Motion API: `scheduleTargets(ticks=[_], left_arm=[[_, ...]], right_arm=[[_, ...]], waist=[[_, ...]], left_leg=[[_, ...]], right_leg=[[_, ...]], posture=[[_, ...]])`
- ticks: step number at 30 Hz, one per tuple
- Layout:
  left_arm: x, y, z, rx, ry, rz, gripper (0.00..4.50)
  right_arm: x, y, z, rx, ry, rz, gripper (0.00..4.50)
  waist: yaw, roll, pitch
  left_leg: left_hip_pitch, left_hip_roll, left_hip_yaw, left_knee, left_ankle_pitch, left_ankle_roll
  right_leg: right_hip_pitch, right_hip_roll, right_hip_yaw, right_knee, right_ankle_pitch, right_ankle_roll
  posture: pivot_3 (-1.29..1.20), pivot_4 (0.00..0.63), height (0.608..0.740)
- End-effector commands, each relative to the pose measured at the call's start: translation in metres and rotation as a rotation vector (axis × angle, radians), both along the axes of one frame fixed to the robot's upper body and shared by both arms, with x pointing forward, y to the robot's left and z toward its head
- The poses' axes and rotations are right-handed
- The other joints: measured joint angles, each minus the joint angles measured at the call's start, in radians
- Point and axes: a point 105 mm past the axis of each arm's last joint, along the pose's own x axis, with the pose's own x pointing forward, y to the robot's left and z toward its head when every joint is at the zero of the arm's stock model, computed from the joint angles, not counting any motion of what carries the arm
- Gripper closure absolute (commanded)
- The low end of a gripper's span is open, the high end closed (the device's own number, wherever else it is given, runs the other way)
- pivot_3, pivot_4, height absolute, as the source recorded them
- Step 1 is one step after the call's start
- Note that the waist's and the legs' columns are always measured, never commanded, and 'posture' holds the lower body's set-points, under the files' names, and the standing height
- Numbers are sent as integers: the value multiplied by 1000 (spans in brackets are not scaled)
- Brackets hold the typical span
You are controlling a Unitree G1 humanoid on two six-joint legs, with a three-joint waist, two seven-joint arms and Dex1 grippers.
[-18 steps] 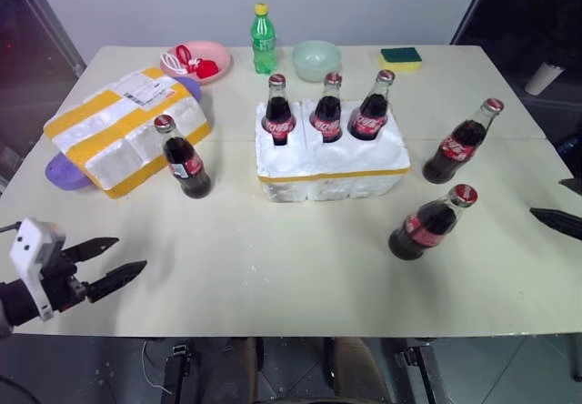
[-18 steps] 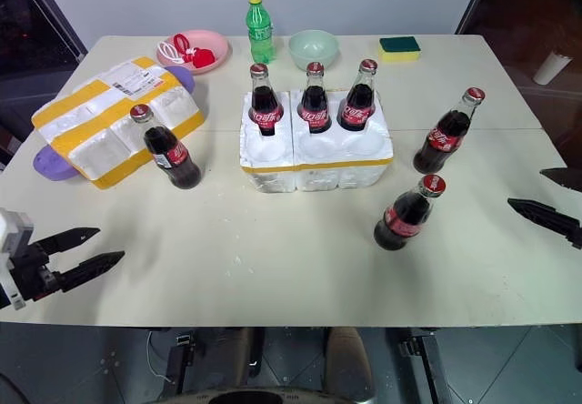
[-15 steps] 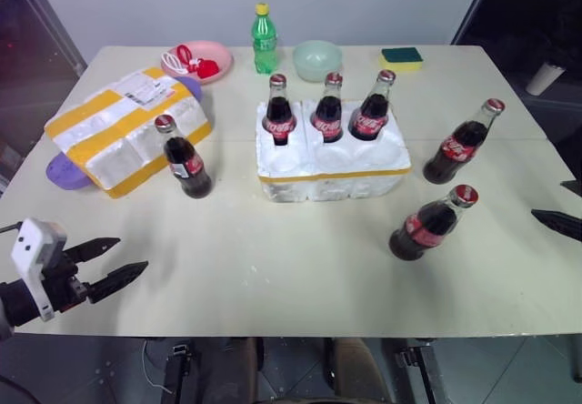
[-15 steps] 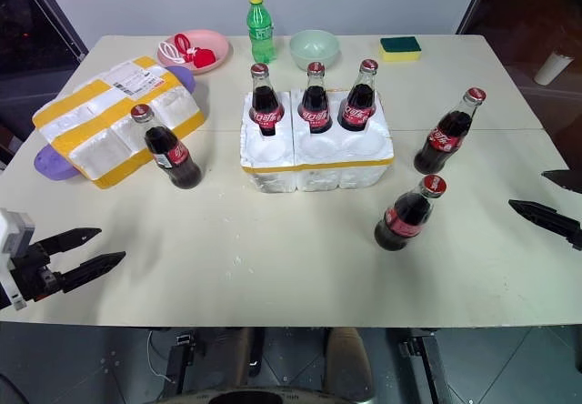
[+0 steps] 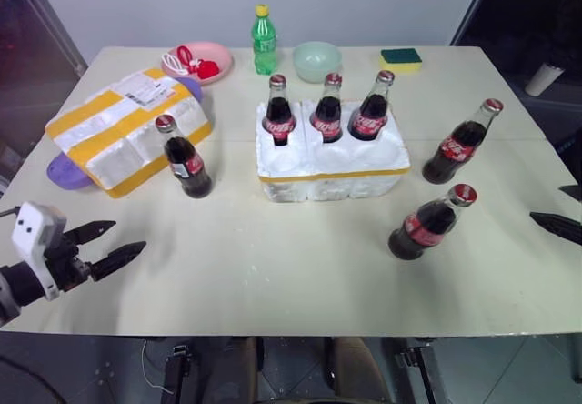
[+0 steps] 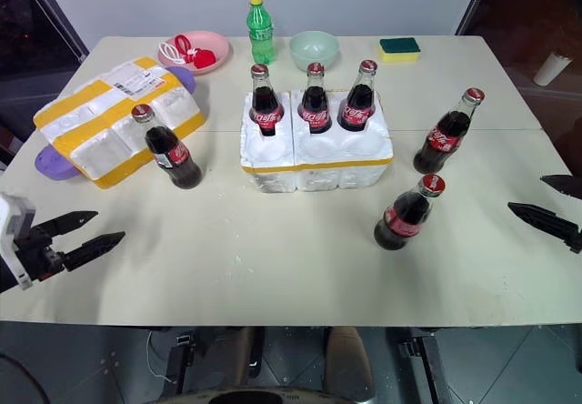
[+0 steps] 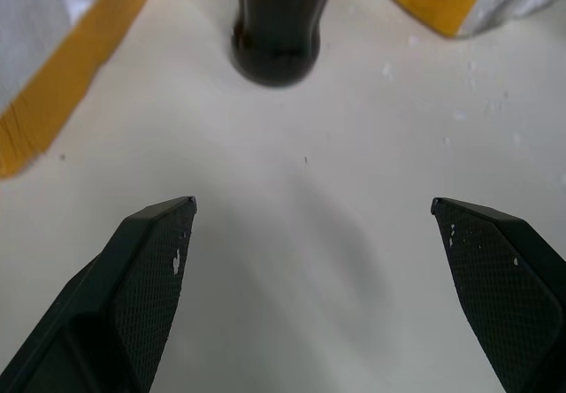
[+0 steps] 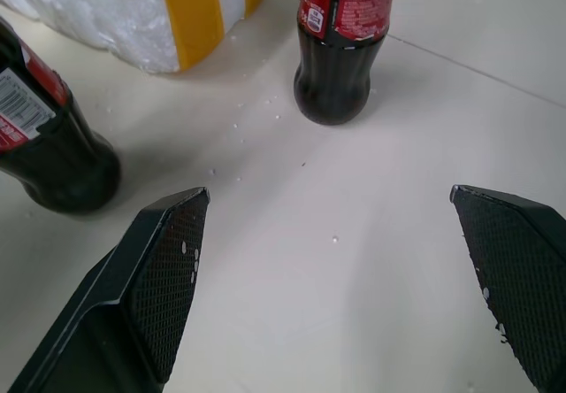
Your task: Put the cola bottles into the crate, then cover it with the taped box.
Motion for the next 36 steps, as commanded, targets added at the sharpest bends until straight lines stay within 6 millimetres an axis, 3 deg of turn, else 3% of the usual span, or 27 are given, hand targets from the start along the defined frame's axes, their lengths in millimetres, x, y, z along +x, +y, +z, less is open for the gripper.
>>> scheduleTargets(ticks=[1,6,10,16,21,29,31,34,36], left_arm=[[11,-1,32,-31,-88,-15,42],[37,-11,46,-48,-137,-39,42],[65,-23,40,-30,-157,-49,42],[98,-43,25,1,-164,-93,42],[119,-55,21,-2,-172,-114,42],[142,-67,22,-14,-210,-126,42],[140,-71,26,-25,-219,-159,562],[133,-74,35,-61,-194,-217,1711],[123,-76,48,-86,-169,-292,1663]], right_arm=[[0,15,59,-13,-101,89,0],[-8,72,112,7,-109,344,0],[-16,114,129,14,-93,516,0],[-23,157,144,50,-118,669,0],[-29,174,140,83,-106,729,0],[-28,184,132,130,-100,731,0],[-27,185,131,141,-101,721,0],[-27,186,128,143,-100,707,0],[-27,186,127,142,-108,693,0]], waist=[[-1,2,0],[-3,5,0],[1,5,0],[3,4,0],[4,2,1],[3,2,1],[1,2,1],[2,2,1],[1,1,1]], left_leg=[[0,0,0,0,0,0],[2,1,0,-1,0,0],[2,1,0,-1,0,0],[1,1,0,1,0,0],[1,1,0,0,0,0],[1,1,0,2,0,0],[1,1,0,2,0,0],[1,1,0,2,0,0],[1,1,0,2,0,0]], right_leg=[[0,0,0,1,0,0],[0,1,0,2,0,0],[1,2,0,2,0,1],[0,2,0,2,1,1],[0,2,0,2,2,4],[0,2,0,4,3,5],[0,2,0,5,3,5],[-1,2,0,6,3,6],[-1,2,0,6,3,6]], posture=[[0,150,739],[0,150,739],[0,150,739],[0,150,739],[0,150,739],[0,150,739],[0,150,739],[0,150,739],[0,150,739]])
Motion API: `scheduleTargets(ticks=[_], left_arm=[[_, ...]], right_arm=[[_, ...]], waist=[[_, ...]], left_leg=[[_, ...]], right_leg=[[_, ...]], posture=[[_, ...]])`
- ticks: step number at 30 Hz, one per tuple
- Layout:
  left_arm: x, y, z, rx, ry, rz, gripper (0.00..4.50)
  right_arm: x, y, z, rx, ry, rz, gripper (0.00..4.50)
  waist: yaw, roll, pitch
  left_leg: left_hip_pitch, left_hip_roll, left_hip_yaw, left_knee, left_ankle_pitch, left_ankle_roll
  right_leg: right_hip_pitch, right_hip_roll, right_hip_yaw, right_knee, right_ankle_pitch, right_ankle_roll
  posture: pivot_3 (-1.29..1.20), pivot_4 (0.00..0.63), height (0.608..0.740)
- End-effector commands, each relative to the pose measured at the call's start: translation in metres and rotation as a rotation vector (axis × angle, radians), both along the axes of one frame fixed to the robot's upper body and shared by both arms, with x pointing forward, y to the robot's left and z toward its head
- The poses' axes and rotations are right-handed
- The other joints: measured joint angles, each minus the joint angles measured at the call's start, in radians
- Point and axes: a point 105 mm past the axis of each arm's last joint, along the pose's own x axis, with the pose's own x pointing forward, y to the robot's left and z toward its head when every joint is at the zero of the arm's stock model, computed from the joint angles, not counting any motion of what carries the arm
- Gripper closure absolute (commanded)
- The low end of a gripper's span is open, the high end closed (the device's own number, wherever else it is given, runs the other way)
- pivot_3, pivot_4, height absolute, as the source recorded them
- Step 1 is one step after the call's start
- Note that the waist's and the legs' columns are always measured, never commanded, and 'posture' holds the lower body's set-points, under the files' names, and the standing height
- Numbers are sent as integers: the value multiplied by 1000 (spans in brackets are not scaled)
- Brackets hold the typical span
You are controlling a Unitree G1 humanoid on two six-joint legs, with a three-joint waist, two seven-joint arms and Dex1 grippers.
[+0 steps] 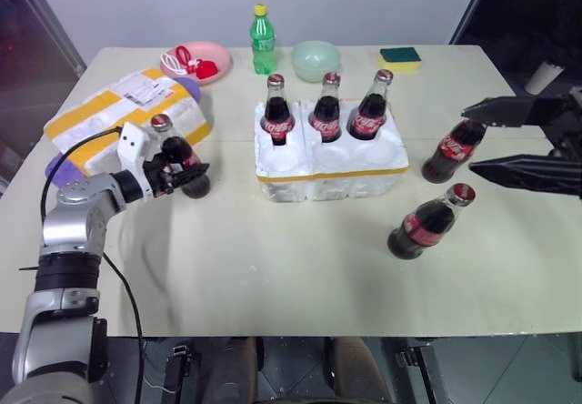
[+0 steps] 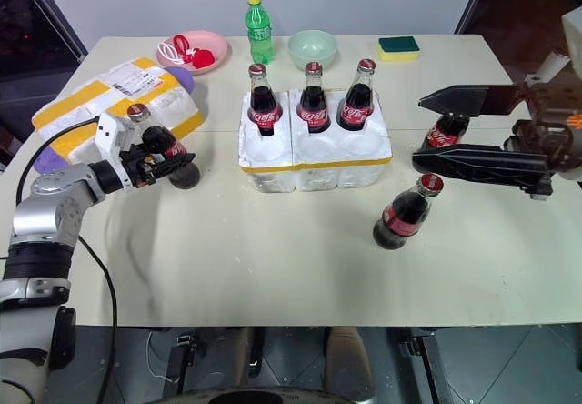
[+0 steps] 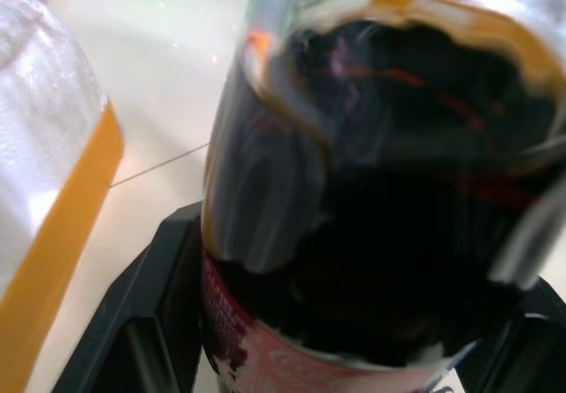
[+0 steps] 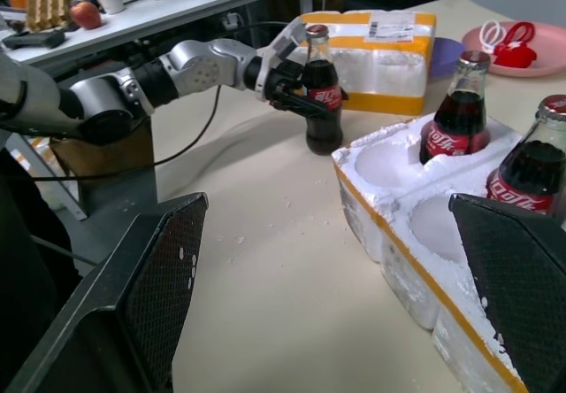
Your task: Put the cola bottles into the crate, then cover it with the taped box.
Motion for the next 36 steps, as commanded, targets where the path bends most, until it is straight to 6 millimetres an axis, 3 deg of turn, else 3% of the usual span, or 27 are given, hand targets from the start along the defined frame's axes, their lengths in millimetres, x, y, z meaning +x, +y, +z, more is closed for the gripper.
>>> scheduleTargets(ticks=[1,6,9,12,16,22,31,36], left_arm=[[-17,-4,44,-42,-29,-148,1663],[-36,-9,97,-82,-6,-328,1663],[-39,-31,132,-98,-43,-475,1663],[-27,-60,147,-110,-84,-549,1663],[-2,-100,137,-67,-108,-606,1663],[26,-133,116,-109,-58,-613,1663],[25,-159,117,-97,-79,-703,1663],[23,-154,92,86,-100,-725,1663]], right_arm=[[-7,2,8,12,-62,-6,0],[-10,0,12,35,-75,-41,0],[-11,-2,9,43,-78,-73,0],[-13,-2,5,52,-80,-95,0],[-14,-3,2,65,-86,-135,0],[-18,-9,-1,86,-76,-195,0],[-15,-17,-8,115,-61,-258,0],[-11,-22,-8,128,-66,-284,0]], waist=[[-1,-1,1],[2,-4,2],[13,-4,2],[23,-4,2],[24,-4,2],[6,-5,3],[-1,-5,3],[2,-5,3]], left_leg=[[0,0,0,0,0,0],[-7,0,-2,4,0,0],[-14,0,-6,12,0,0],[-13,-1,-6,13,0,0],[-12,-2,-6,14,0,0],[-13,-1,-8,13,0,1],[-14,-1,-8,13,0,1],[-14,-1,-8,12,0,1]], right_leg=[[0,0,0,0,0,0],[-6,1,-1,4,0,0],[-7,2,-4,8,0,0],[-6,1,-4,7,-1,0],[-4,1,-4,8,-1,0],[-7,1,-5,10,0,1],[-8,1,-4,11,0,2],[-8,1,-4,11,0,2]], posture=[[0,150,739],[0,150,739],[0,150,739],[0,150,739],[0,150,739],[0,150,739],[0,150,739],[0,150,739]])
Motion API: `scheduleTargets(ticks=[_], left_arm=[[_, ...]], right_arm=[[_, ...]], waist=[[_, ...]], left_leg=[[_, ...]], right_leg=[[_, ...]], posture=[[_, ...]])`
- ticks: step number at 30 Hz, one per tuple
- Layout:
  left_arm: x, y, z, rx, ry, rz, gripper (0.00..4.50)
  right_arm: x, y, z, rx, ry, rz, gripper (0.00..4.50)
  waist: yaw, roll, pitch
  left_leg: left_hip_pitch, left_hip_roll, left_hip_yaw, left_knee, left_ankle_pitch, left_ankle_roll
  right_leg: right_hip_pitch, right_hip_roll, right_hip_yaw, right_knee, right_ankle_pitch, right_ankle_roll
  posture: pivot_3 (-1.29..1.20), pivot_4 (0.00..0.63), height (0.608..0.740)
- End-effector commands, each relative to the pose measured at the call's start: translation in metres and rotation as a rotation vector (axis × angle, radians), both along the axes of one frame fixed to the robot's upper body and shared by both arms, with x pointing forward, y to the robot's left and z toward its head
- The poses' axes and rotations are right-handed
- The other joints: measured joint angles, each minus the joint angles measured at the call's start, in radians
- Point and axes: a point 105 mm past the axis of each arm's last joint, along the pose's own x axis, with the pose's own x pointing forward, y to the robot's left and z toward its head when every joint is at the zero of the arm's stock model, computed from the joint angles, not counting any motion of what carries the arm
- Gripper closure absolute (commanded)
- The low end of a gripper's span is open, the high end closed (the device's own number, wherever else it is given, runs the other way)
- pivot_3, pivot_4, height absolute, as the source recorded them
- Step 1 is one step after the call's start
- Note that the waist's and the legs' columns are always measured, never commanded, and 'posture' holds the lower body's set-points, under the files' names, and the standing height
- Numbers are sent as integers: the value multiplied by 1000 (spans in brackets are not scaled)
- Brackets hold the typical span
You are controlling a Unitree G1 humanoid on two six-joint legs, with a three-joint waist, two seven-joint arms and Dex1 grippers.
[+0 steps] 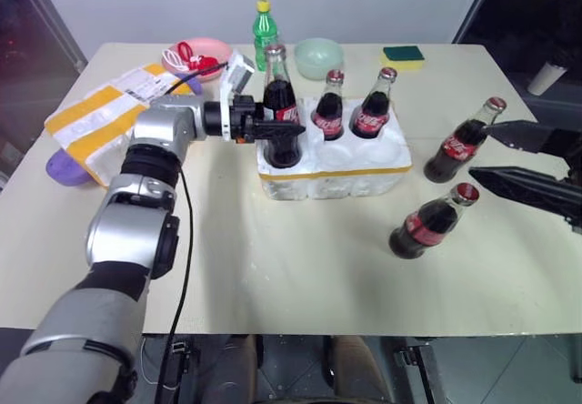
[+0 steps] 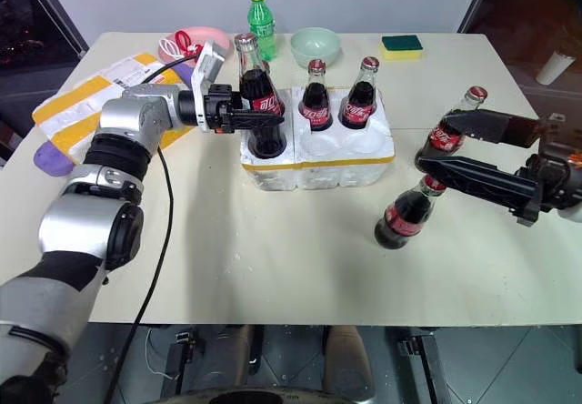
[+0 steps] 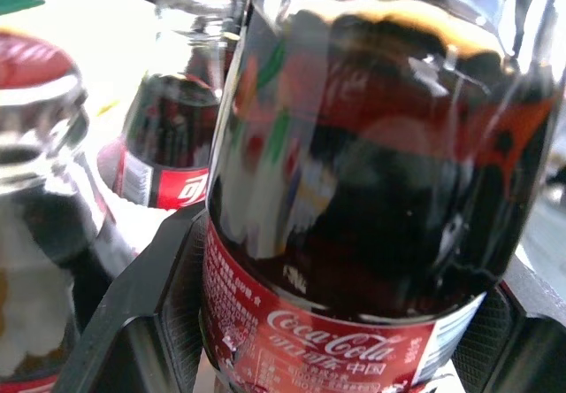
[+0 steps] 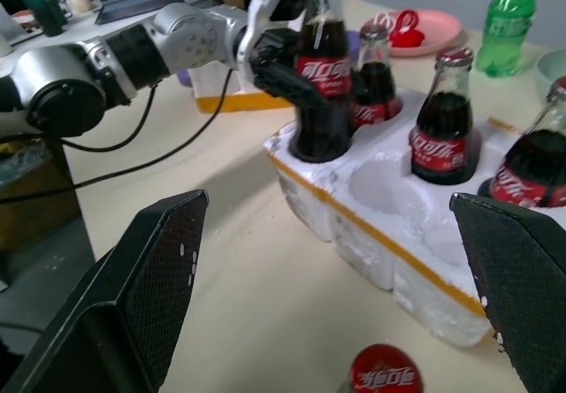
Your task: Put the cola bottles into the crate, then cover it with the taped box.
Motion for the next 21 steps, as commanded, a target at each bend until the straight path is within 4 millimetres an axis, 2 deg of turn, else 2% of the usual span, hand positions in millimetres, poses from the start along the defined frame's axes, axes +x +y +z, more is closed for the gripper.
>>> scheduleTargets(ticks=[1,4,7,10,13,16,18,21], left_arm=[[-6,2,3,98,-168,-48,1663],[-5,2,-20,163,-231,-26,1663],[4,2,-29,148,-216,64,1663],[10,2,-35,123,-193,128,172],[9,3,-38,109,-183,143,54],[4,6,-29,52,-172,142,54],[-2,11,-15,5,-172,123,54],[-20,32,28,-110,-123,91,54]], right_arm=[[-1,-4,8,12,-61,-22,0],[3,-6,2,-4,-66,-39,0],[7,-8,1,-2,-69,-49,0],[10,-8,1,-9,-73,-49,0],[13,-10,2,-15,-74,-50,0],[14,-15,3,-20,-80,-66,0],[14,-20,7,-25,-94,-90,0],[5,-39,16,-26,-113,-153,0]], waist=[[0,0,0],[-2,0,0],[-5,0,0],[-3,0,0],[0,1,-1],[0,1,-1],[-2,1,-1],[-2,1,0]], left_leg=[[0,0,0,0,0,0],[0,0,0,0,0,0],[1,0,0,0,0,0],[1,0,0,1,0,0],[2,0,0,1,0,0],[2,0,0,2,0,0],[2,0,0,2,0,0],[2,0,-1,1,0,0]], right_leg=[[0,0,0,0,0,0],[0,0,0,0,0,0],[0,0,0,0,0,0],[1,0,0,1,0,0],[2,0,0,1,0,0],[3,0,0,0,0,0],[3,0,0,0,0,0],[2,0,0,1,0,0]], posture=[[0,150,739],[0,150,739],[0,150,739],[0,150,739],[0,150,739],[0,150,739],[0,150,739],[0,150,739]])
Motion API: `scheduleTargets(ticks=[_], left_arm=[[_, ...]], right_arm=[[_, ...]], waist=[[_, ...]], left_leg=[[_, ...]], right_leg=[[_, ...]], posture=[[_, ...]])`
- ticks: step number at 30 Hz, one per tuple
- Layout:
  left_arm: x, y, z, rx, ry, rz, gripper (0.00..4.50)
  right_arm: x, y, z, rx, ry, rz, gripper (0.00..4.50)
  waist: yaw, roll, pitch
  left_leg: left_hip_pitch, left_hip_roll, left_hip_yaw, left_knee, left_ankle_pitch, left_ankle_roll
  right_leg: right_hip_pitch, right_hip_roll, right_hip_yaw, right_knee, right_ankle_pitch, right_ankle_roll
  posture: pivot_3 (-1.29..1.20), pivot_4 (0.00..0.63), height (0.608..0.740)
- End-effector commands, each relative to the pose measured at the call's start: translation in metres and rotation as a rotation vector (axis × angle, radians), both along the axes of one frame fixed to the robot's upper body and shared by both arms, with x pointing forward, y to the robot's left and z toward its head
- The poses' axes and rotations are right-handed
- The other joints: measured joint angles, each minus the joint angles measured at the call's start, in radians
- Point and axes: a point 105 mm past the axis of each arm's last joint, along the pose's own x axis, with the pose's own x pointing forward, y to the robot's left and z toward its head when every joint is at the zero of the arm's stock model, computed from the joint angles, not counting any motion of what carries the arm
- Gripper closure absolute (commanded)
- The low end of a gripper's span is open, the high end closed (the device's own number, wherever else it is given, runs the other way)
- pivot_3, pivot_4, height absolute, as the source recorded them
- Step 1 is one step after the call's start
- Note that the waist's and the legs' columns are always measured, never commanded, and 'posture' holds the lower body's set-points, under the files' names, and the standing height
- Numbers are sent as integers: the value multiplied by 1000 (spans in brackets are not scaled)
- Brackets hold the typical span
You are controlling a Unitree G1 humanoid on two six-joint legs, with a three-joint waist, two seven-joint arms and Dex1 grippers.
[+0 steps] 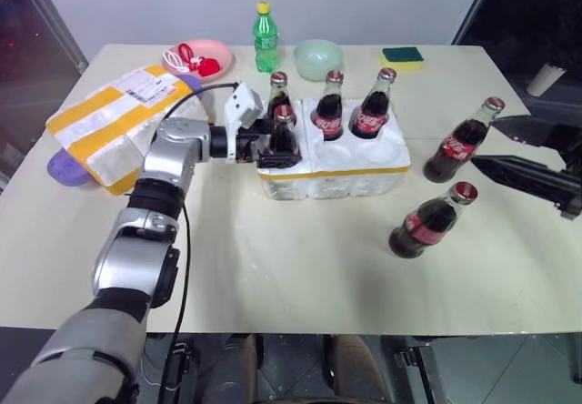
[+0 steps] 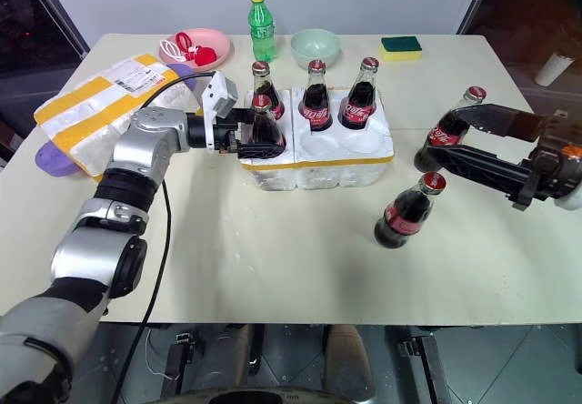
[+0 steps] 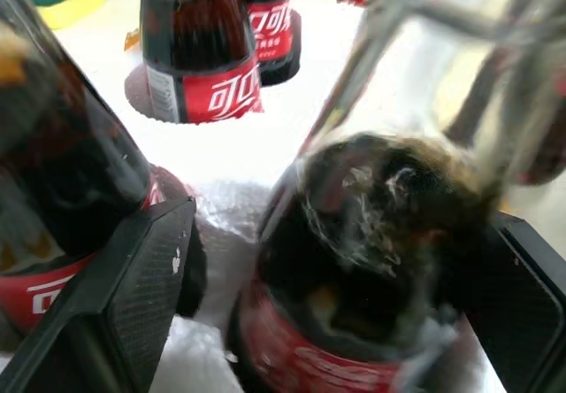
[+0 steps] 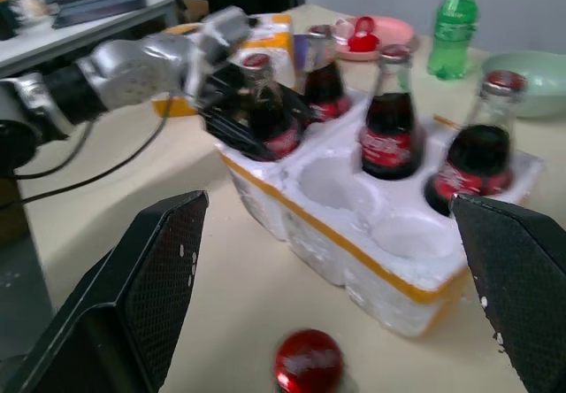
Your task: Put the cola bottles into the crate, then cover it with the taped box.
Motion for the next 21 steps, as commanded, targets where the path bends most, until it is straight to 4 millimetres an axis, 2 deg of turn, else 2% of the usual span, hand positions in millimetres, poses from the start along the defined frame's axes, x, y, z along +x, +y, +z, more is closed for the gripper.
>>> scheduleTargets(ticks=[1,3,6,8,10,12,14,17,21], left_arm=[[-29,30,71,-148,-31,-67,54],[-56,48,89,-156,-2,-132,54],[-94,64,93,-109,54,-232,54],[-120,66,71,9,99,-301,54],[-136,63,44,121,119,-340,54],[-139,56,23,151,109,-343,54],[-127,43,11,107,89,-272,54],[-111,27,4,42,56,-198,54],[-108,13,2,11,43,-211,54]], right_arm=[[-18,-24,20,-14,-83,-89,0],[-30,-37,12,-29,-68,-143,0],[-46,-46,-6,-19,-22,-194,0],[-57,-46,-28,26,37,-220,0],[-64,-41,-51,26,89,-247,0],[-66,-33,-76,-21,117,-277,0],[-66,-24,-96,-20,128,-296,0],[-64,-12,-115,13,141,-301,0],[-56,-7,-132,32,152,-327,0]], waist=[[0,0,0],[-1,0,0],[0,1,-1],[1,3,-2],[7,3,-2],[7,2,-2],[7,-1,-4],[6,0,-4],[2,0,-4]], left_leg=[[-1,0,-1,0,0,0],[0,0,-1,-1,0,0],[0,0,-1,-3,0,1],[4,0,-1,-2,-1,1],[10,0,0,-3,-1,1],[14,0,0,-2,-1,0],[16,1,0,-1,-1,0],[15,2,0,-1,-2,-1],[14,1,1,-2,-1,0]], right_leg=[[0,0,0,0,0,0],[0,1,0,0,0,0],[1,1,0,-1,-2,1],[4,0,0,-1,-2,2],[10,0,0,-2,-3,0],[15,-1,0,-3,-7,-6],[20,-1,0,-5,-8,-4],[21,-1,-1,-12,-7,-5],[20,-1,0,-14,-4,-9]], posture=[[0,150,739],[0,150,739],[0,150,739],[0,150,739],[0,150,739],[0,150,739],[0,150,739],[0,150,739],[0,150,739]])
